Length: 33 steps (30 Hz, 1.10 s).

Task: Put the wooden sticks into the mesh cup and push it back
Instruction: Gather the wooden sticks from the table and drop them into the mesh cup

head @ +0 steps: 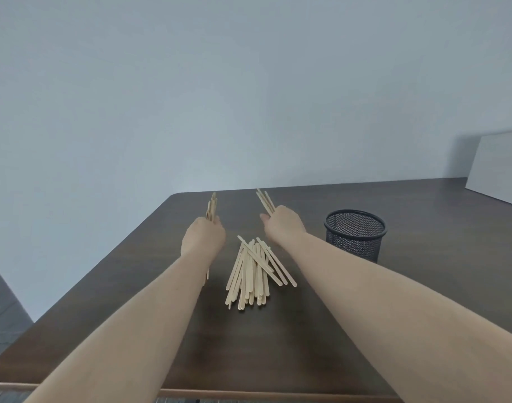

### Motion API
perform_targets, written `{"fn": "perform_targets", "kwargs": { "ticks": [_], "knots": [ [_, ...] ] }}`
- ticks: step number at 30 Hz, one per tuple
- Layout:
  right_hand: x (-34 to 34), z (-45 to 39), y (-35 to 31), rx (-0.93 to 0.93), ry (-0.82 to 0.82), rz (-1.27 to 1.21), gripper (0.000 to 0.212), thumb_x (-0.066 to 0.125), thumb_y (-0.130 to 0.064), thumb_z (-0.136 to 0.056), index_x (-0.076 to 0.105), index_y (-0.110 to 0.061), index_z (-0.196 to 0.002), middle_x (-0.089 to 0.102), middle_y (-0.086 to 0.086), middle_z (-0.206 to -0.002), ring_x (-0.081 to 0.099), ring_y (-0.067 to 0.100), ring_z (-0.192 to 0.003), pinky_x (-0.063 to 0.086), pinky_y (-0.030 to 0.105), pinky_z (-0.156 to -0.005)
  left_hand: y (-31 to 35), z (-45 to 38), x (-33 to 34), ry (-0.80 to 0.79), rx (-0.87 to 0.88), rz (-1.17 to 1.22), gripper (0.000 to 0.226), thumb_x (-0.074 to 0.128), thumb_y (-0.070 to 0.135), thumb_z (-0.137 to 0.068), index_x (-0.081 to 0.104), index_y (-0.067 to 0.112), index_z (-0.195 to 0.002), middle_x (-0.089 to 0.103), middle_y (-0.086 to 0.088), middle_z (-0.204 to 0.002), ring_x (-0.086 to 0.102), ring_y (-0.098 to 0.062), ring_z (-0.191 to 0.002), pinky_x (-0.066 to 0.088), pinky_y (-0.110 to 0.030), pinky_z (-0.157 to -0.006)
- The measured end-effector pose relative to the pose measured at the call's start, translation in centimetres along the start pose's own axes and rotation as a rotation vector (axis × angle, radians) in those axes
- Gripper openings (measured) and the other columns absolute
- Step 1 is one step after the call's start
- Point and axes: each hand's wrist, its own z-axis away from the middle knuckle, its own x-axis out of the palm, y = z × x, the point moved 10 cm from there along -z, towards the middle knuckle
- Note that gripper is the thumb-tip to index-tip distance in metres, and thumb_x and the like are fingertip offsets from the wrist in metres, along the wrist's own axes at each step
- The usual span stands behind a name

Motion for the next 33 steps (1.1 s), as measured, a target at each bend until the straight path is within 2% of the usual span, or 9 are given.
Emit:
{"fn": "perform_targets", "kwargs": {
  "ticks": [1,3,6,9,11,14,22,26,33],
  "knots": [
    [-0.8,-0.1,-0.9,-0.052,0.029,-0.040,0.033,0.043,-0.035,-0.100,0.055,-0.006,-0.110,0.063,0.014,-0.107,0.061,0.032,-0.098,0.043,0.033,-0.075,0.9,-0.1,-0.7,0.028,0.033,0.063,0.037,0.036,0.035,-0.099,0.056,0.004,-0.095,0.061,-0.009,-0.083,0.058,-0.033,-0.081,0.040,-0.031,-0.066],
    [-2.8,0.0,-2.6,-0.134,0.089,-0.140,0.037,0.041,-0.041,-0.099,0.051,-0.010,-0.082,0.058,0.007,-0.082,0.056,0.029,-0.079,0.040,0.030,-0.066,2.9,-0.1,-2.0,0.076,0.087,0.215,0.041,0.039,0.037,-0.097,0.044,0.011,-0.066,0.044,-0.002,-0.059,0.046,-0.025,-0.058,0.033,-0.029,-0.052],
    [-7.2,0.6,-4.8,-0.247,0.198,-0.305,0.047,0.043,-0.046,-0.097,0.038,-0.015,-0.061,0.046,0.002,-0.060,0.051,0.027,-0.062,0.042,0.031,-0.060,6.7,-0.1,-3.4,0.100,0.160,0.444,0.050,0.046,0.040,-0.093,0.029,0.015,-0.054,0.034,0.000,-0.051,0.033,-0.022,-0.047,0.032,-0.027,-0.053],
    [-12.4,0.6,-4.8,-0.272,0.299,-0.524,0.050,0.047,-0.047,-0.095,0.033,-0.016,-0.059,0.039,0.001,-0.053,0.042,0.023,-0.047,0.043,0.031,-0.050,10.8,0.2,-4.0,0.071,0.215,0.657,0.048,0.050,0.041,-0.089,0.027,0.017,-0.054,0.034,-0.001,-0.053,0.034,-0.024,-0.051,0.034,-0.032,-0.056],
    [-15.1,0.4,-3.8,-0.256,0.306,-0.678,0.049,0.051,-0.046,-0.093,0.028,-0.018,-0.061,0.031,0.000,-0.052,0.031,0.018,-0.041,0.032,0.022,-0.038,13.8,0.8,-3.8,0.028,0.245,0.757,0.047,0.051,0.041,-0.089,0.027,0.017,-0.056,0.034,-0.001,-0.052,0.033,-0.022,-0.043,0.034,-0.028,-0.049],
    [-17.4,0.3,-1.4,-0.238,0.291,-0.798,0.048,0.055,-0.044,-0.092,0.026,-0.020,-0.063,0.026,-0.001,-0.051,0.023,0.014,-0.039,0.023,0.017,-0.036,18.0,2.3,-2.5,-0.053,0.283,0.855,0.048,0.053,0.041,-0.090,0.026,0.017,-0.057,0.032,0.000,-0.050,0.029,-0.017,-0.038,0.028,-0.023,-0.042],
    [-18.3,0.5,3.7,-0.235,0.275,-0.739,0.046,0.054,-0.044,-0.093,0.034,-0.018,-0.061,0.036,0.001,-0.050,0.032,0.016,-0.041,0.032,0.023,-0.043,24.0,7.0,4.1,-0.241,0.280,0.926,0.052,0.057,0.042,-0.089,0.027,0.017,-0.056,0.033,-0.003,-0.050,0.029,-0.016,-0.036,0.028,-0.021,-0.040],
    [-17.4,0.2,4.5,-0.239,0.227,-0.766,0.044,0.050,-0.042,-0.096,0.033,-0.018,-0.063,0.033,0.000,-0.050,0.030,0.015,-0.041,0.029,0.021,-0.040,23.6,7.4,6.1,-0.245,0.238,0.924,0.049,0.057,0.041,-0.090,0.032,0.016,-0.056,0.038,-0.004,-0.047,0.032,-0.015,-0.031,0.030,-0.021,-0.038],
    [-15.2,-1.1,5.3,-0.201,0.158,-0.807,0.041,0.050,-0.043,-0.095,0.033,-0.018,-0.067,0.032,0.000,-0.051,0.028,0.011,-0.036,0.027,0.018,-0.037,21.7,7.2,7.5,-0.208,0.213,0.865,0.046,0.056,0.039,-0.091,0.035,0.015,-0.057,0.041,-0.004,-0.047,0.037,-0.018,-0.036,0.033,-0.022,-0.041]
  ]
}}
